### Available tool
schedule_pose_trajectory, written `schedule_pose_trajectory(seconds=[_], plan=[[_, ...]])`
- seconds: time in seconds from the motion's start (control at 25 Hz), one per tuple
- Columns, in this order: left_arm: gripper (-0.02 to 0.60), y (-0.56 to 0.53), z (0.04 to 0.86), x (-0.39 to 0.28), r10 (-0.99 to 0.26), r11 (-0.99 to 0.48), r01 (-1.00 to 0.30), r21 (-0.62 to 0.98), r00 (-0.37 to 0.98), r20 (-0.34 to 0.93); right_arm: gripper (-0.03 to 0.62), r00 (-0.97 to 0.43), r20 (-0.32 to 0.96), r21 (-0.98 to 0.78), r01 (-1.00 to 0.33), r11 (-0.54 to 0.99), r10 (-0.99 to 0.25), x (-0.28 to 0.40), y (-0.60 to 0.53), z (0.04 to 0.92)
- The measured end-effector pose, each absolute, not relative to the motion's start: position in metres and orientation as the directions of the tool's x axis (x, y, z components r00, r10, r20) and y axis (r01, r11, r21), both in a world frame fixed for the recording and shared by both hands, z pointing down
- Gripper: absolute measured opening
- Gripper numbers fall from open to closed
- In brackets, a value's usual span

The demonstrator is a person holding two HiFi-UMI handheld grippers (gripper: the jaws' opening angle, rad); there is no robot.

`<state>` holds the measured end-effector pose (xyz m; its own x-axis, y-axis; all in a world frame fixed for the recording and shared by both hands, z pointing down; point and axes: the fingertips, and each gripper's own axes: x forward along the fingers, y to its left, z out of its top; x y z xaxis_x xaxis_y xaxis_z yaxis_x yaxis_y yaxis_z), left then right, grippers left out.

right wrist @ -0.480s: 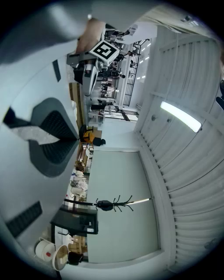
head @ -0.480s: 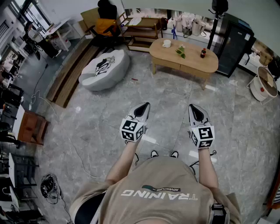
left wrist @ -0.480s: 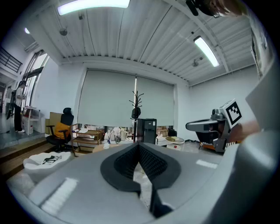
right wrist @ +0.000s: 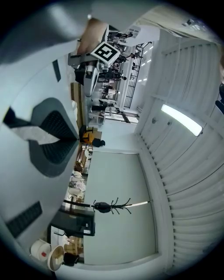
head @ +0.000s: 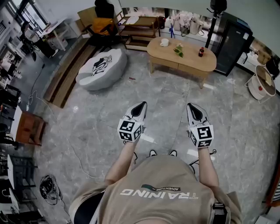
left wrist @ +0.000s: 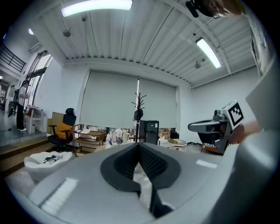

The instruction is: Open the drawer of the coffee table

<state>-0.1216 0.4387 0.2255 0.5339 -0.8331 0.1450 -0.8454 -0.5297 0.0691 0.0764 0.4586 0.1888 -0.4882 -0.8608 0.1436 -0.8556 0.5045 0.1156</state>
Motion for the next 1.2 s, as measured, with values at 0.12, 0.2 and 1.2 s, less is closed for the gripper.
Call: schedule_pose_trajectory(seconds=[0.12, 0.2, 1.2], plan=[[0.006, 0.437, 0.229, -0.124, -0.828, -0.534, -0.842, 0.073, 0.539, 0.154, 0.003, -0.478, 0.132, 0.12, -0.862, 0.493, -0.868, 0.074, 0.456, 0.186], [0.006, 0.435, 0.226, -0.127, -0.826, -0.539, -0.839, 0.074, 0.543, 0.151, 0.005, -0.472, 0.134, 0.121, -0.865, 0.487, -0.871, 0.071, 0.453, 0.185], [0.006, 0.338, 0.257, -0.144, -0.835, -0.495, -0.862, 0.113, 0.507, 0.213, 0.005, -0.465, 0.183, 0.12, -0.864, 0.489, -0.866, 0.075, 0.352, 0.213]])
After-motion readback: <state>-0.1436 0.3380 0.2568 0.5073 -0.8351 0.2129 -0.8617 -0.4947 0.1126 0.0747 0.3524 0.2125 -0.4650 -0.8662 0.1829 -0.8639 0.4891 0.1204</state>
